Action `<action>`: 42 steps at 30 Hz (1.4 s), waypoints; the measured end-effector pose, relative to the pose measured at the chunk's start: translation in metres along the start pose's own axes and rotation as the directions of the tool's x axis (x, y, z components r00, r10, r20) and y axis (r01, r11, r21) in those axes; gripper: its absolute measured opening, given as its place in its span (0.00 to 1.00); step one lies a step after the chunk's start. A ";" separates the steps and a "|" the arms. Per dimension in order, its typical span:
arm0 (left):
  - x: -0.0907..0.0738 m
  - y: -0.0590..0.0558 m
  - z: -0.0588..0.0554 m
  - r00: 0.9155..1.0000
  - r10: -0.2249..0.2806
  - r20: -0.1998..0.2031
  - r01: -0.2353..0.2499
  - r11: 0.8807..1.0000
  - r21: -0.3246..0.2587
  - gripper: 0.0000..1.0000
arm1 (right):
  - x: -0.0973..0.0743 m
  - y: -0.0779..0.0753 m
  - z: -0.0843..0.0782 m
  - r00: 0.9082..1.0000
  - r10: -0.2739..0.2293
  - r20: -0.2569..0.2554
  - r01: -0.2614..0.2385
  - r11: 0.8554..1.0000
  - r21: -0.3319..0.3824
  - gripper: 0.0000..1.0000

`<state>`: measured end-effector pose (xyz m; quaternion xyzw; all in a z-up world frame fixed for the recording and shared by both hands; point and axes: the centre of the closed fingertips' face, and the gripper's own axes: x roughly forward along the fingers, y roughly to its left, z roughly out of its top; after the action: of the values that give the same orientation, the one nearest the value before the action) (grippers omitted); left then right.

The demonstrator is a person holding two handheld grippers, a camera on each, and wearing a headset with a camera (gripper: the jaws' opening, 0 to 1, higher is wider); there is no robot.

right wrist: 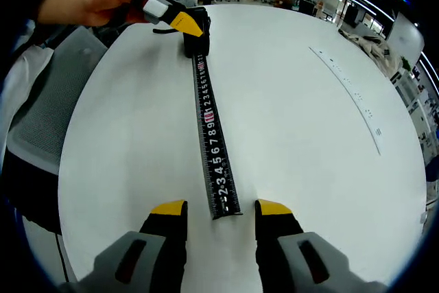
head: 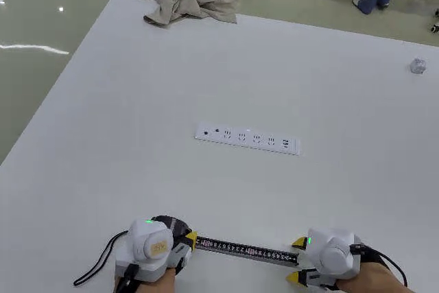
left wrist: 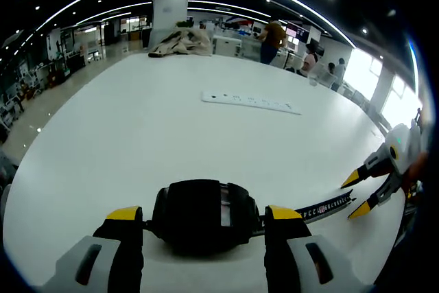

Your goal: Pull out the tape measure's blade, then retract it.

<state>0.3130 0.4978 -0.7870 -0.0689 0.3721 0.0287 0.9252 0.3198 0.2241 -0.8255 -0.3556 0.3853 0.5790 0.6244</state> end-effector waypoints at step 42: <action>0.001 -0.002 0.000 1.000 -0.002 0.024 0.002 1.000 0.001 0.62 | -0.002 -0.003 -0.001 1.000 -0.009 -0.008 0.009 1.000 -0.009 0.16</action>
<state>0.3134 0.4962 -0.7875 -0.0687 0.3607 0.0283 0.9297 0.3224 0.2217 -0.8239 -0.3623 0.3834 0.5765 0.6240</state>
